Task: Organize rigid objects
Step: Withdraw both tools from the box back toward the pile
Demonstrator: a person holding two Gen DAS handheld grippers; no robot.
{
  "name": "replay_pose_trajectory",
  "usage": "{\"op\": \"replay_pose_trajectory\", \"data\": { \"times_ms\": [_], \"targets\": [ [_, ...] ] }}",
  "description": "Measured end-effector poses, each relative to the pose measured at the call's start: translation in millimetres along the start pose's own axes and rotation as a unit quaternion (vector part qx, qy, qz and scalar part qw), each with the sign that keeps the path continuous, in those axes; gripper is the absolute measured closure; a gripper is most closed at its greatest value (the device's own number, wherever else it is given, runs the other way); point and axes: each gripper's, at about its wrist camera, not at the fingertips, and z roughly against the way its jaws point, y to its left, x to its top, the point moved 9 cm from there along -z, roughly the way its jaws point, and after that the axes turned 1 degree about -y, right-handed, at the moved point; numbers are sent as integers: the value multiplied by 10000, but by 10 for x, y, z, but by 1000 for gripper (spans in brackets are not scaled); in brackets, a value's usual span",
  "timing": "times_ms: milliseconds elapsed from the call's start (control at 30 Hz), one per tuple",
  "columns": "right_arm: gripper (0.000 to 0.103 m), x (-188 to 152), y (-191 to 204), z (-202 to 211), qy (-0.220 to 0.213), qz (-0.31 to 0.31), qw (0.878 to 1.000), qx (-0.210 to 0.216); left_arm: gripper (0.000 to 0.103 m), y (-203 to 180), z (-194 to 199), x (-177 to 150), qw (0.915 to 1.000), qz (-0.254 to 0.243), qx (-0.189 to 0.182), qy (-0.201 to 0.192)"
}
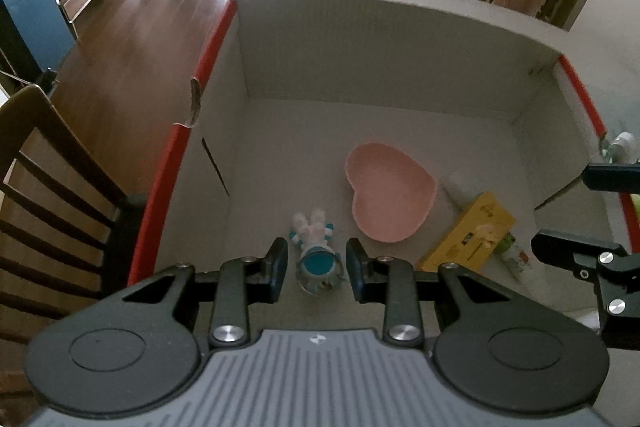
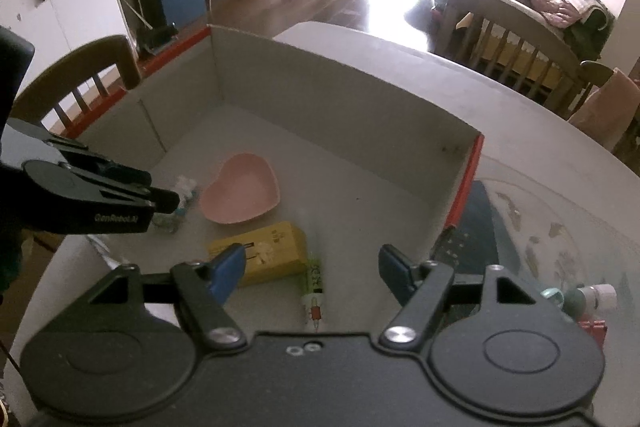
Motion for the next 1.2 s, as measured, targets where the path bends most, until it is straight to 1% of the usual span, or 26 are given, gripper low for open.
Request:
{"op": "replay_pose_trajectory", "data": {
  "times_ms": [233,333,500,867,900,933,967,1000,1100,1200],
  "targets": [
    [29,-7,3,235,-238,-194,9995,118,72,-88,332,-9,9995,-29,-52,-315],
    [29,-22,14,371,-359,-241,9989,189,72,-132,486,58,9989,-54,-73,-462],
    [26,-58,13,609,-570,-298,9976,269,72,-205,697,126,9976,-75,-121,-681],
    [20,-159,-112,1059,-1015,-647,9914,515,71,-520,1086,95,9943,-176,-294,-1007],
    [20,-177,-125,1100,-1061,-665,9907,531,61,-550,1121,94,9940,-174,-311,-1037],
    [20,-191,-135,1133,-1104,-678,9901,535,40,-561,1154,89,9935,-172,-319,-1081],
    [20,-206,-147,1168,-1148,-694,9895,544,32,-586,1195,90,9926,-175,-321,-1157],
    [20,-226,-162,1213,-1192,-707,9888,553,28,-618,1243,97,9914,-193,-334,-1253],
    [18,-289,-219,1342,-1317,-752,9868,571,28,-738,1342,78,9897,-312,-352,-1356],
    [15,-369,-288,1481,-1456,-814,9844,565,28,-852,1418,71,9883,-327,-468,-1414]
  ]
}}
